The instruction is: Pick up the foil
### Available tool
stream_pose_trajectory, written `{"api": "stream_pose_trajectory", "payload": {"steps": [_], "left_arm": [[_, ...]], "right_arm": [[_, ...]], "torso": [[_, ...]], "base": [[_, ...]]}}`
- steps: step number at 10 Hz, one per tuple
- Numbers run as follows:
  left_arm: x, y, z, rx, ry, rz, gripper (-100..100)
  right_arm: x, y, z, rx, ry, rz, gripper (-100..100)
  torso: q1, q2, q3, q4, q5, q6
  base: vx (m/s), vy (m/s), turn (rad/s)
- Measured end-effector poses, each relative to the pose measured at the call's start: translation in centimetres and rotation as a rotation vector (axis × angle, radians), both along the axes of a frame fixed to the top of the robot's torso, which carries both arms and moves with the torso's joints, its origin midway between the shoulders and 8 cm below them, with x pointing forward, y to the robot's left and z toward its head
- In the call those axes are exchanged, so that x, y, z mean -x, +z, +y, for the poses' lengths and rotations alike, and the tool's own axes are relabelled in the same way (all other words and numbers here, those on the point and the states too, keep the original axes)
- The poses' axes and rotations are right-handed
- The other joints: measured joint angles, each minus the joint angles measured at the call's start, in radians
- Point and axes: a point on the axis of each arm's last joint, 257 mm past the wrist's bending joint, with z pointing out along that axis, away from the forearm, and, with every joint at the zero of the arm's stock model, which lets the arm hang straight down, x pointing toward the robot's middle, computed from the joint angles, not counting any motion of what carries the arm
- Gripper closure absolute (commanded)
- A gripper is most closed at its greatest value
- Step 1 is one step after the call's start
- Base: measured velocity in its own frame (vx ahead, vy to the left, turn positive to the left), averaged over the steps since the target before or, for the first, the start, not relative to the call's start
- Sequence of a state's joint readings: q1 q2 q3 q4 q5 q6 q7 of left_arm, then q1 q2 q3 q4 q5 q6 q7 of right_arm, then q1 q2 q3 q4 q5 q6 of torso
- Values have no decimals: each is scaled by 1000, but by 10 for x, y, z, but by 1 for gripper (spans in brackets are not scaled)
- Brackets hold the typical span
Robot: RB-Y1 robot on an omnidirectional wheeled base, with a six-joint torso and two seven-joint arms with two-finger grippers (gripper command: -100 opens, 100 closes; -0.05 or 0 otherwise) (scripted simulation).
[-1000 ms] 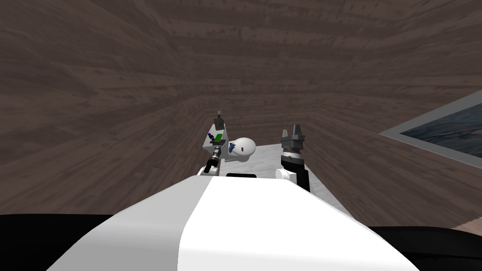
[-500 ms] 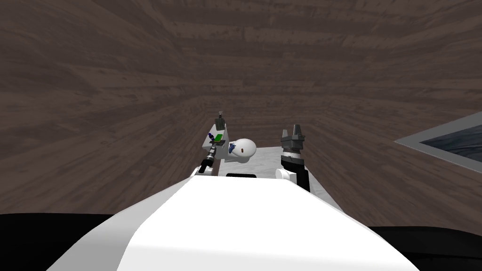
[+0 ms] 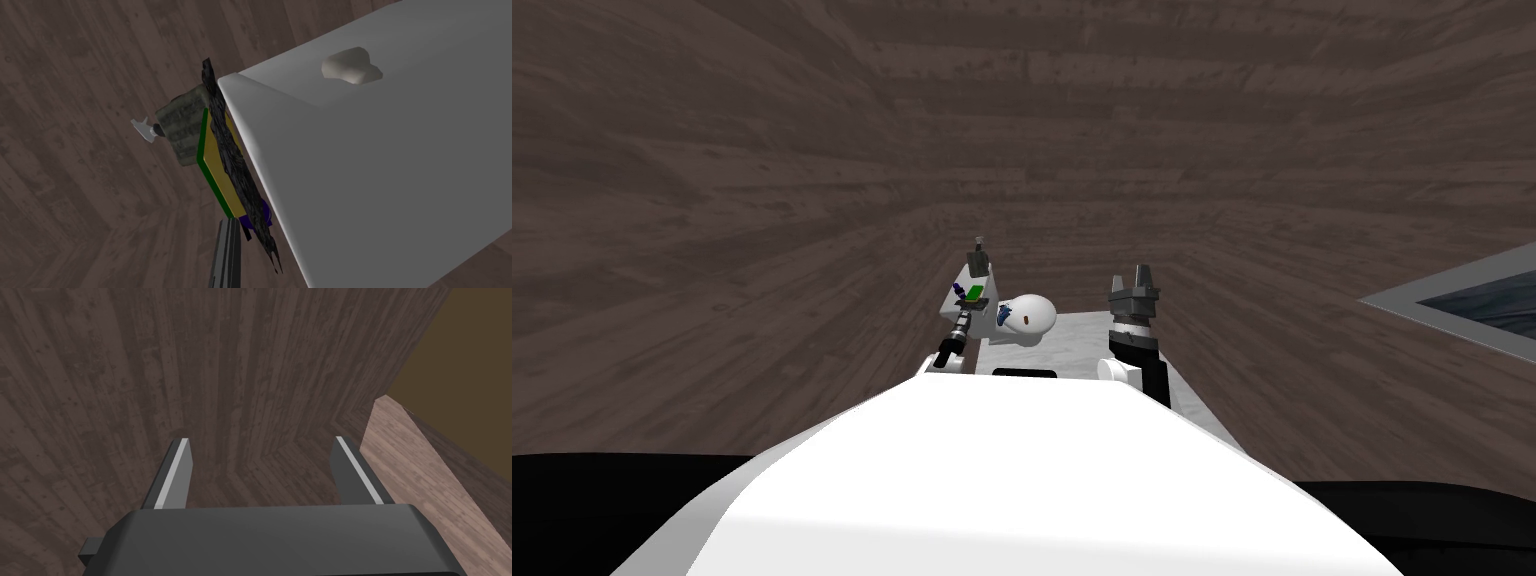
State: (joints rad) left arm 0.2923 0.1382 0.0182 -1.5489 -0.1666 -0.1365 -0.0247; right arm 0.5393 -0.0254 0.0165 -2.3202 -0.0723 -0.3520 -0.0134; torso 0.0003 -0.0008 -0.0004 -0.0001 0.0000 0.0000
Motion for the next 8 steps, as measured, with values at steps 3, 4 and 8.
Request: {"api": "stream_pose_trajectory", "payload": {"steps": [3,4,8], "left_arm": [[0,0,0,0,0,0,0],[0,0,0,0,0,0,-100],[-10,-8,-48,175,-35,-22,-100]], "right_arm": [[0,0,0,0,0,0,0],[0,0,0,0,0,0,0],[0,0,0,0,0,0,0]], "torso": [[0,0,0,0,0,0],[0,0,0,0,0,0],[6,4,2,1,1,0]], "base": [[0,0,0],[-50,53,-120],[-53,82,-90]]}}
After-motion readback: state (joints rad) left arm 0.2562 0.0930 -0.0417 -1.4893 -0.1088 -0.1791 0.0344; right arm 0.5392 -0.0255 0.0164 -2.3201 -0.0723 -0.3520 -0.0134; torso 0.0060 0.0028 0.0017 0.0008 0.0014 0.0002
